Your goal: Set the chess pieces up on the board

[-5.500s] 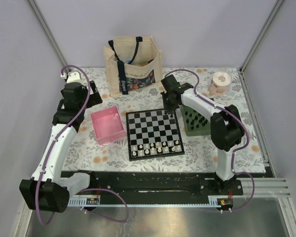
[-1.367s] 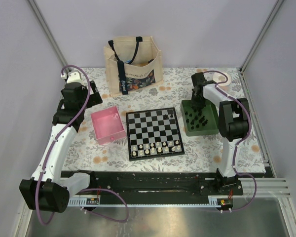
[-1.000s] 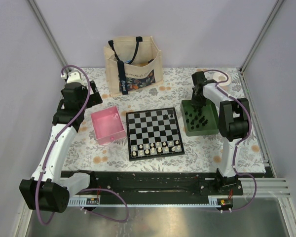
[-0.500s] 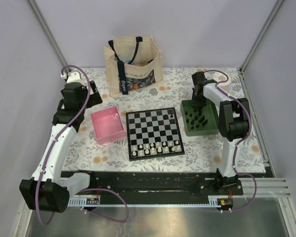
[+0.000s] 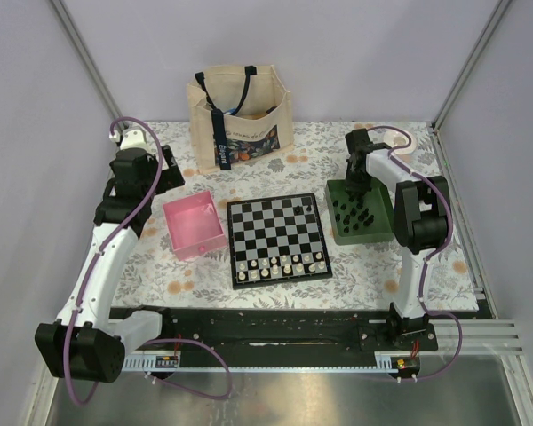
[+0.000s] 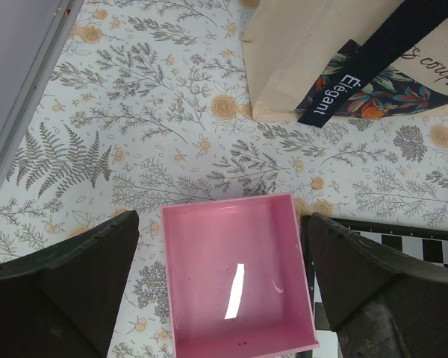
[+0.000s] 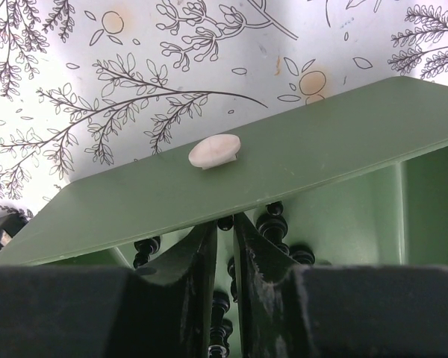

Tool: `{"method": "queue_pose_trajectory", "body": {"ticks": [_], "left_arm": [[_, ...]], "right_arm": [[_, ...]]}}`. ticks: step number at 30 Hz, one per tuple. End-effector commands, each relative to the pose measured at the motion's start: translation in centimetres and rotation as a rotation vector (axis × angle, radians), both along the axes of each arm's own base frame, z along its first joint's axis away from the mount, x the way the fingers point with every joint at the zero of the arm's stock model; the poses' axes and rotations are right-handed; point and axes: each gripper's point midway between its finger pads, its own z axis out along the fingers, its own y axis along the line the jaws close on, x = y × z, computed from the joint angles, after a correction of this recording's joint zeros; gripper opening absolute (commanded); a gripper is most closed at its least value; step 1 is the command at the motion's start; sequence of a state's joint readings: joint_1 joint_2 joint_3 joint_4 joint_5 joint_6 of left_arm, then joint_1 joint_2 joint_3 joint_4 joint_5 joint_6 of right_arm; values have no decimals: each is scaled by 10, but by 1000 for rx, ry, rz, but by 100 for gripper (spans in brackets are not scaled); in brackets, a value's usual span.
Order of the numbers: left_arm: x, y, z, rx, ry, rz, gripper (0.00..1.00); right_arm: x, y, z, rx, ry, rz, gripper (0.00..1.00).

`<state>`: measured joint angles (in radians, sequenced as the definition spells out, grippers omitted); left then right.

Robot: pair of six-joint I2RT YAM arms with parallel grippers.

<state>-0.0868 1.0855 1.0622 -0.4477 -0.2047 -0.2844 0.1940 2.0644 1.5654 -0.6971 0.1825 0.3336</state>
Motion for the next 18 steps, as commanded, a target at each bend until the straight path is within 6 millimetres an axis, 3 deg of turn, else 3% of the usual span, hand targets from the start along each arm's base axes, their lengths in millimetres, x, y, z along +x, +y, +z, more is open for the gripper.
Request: {"method": "queue_pose_trajectory", "body": {"ticks": [1,4,6,10,18], "left_arm": [[0,-3,20,-8,-65,-26,99],[0,-4,18,-9,-60,-29,99],[0,-4,18,-11,-61,-28,99],[0,-4,19,-11,-62,-26,99],[1,-4,18,-8,-61,-26,99]], "right_arm": [[9,-2,5,-7,-15,0,21],[9,-2,5,-6,-14,-1,17],[10,-2,6,-5,-15,-1,6],[11,1,10,5,-23,7,0],[7,2,75,38,-146,23,0]]}}
